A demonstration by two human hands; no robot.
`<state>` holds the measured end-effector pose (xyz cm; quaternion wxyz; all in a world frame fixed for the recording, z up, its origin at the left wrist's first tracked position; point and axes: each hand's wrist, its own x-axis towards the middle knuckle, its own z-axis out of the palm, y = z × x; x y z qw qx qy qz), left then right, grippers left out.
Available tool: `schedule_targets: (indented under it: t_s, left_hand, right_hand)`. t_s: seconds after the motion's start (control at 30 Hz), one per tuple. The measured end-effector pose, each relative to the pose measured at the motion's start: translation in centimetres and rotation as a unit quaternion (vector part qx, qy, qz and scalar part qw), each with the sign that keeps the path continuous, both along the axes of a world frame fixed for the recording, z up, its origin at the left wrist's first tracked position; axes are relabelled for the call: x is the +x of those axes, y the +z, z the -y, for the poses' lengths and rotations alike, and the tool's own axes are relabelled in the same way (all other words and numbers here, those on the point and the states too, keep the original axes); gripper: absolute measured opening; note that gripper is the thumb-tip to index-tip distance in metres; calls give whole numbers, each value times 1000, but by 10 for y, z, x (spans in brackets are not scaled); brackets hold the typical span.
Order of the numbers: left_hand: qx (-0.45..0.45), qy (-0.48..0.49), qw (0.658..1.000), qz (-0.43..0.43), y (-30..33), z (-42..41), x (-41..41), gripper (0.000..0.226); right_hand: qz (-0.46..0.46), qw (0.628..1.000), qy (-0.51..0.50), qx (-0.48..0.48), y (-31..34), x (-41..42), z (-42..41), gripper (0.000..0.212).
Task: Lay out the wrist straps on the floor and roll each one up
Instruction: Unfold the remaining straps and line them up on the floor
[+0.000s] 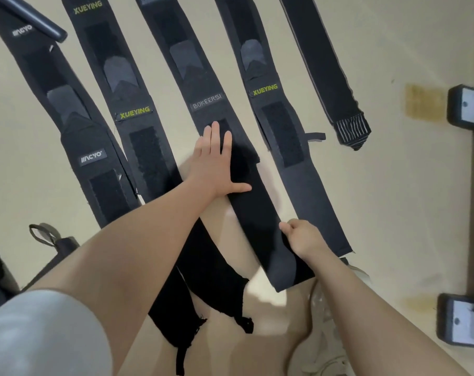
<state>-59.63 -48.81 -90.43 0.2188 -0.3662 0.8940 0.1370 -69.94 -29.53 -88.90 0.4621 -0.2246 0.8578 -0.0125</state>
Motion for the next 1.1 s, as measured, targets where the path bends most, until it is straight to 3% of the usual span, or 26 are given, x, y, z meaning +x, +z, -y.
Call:
schedule_targets:
  t_s: [0.1, 0.17, 0.3, 0.37, 0.47, 0.53, 0.6, 0.67, 0.77, 0.87, 0.93, 1.1]
  left_hand:
    - [-70, 6, 997, 13, 2, -7, -7, 128]
    - [-120, -10, 993, -5, 9, -16, -12, 118]
    - [-84, 1, 995, -59, 8, -34, -7, 70]
    - [-67, 2, 995, -80, 8, -37, 1, 73]
    - [17, -27, 997, -66, 12, -40, 22, 94]
    - [65, -39, 995, -70, 18, -41, 40, 93]
    - [45, -68, 991, -110, 29, -39, 59, 82]
    - [29, -83, 983, -158, 43, -38, 83, 67]
    - [22, -99, 983, -154, 64, -35, 141, 53]
    - [18, -6, 987, -161, 77, -32, 222, 41]
    - [7, 113, 980, -166, 82, -35, 283, 35]
    - [-52, 377, 915, -135, 83, -68, 414, 39]
  right_hand:
    - [-15, 1000, 19, -12, 1, 10, -6, 37]
    - [61, 997, -6, -46, 5, 10, -10, 28]
    - [270, 962, -43, 20, 16, -7, -20, 51]
    - [290, 954, -69, 41, 17, -10, -24, 48]
    - [83, 986, 130, 66, 17, 4, -25, 41]
    - [-79, 969, 218, 85, 25, 23, -17, 45]
    - [-174, 954, 241, 48, 35, 41, -1, 52]
    - [-212, 941, 259, -53, 42, 62, 21, 45]
    - [-109, 948, 250, -166, 54, 109, 61, 34]
    - [-14, 937, 295, -187, 64, 169, 93, 36]
    - [13, 920, 348, -181, 64, 209, 108, 37]
    - [50, 877, 430, -207, 49, 303, 130, 37]
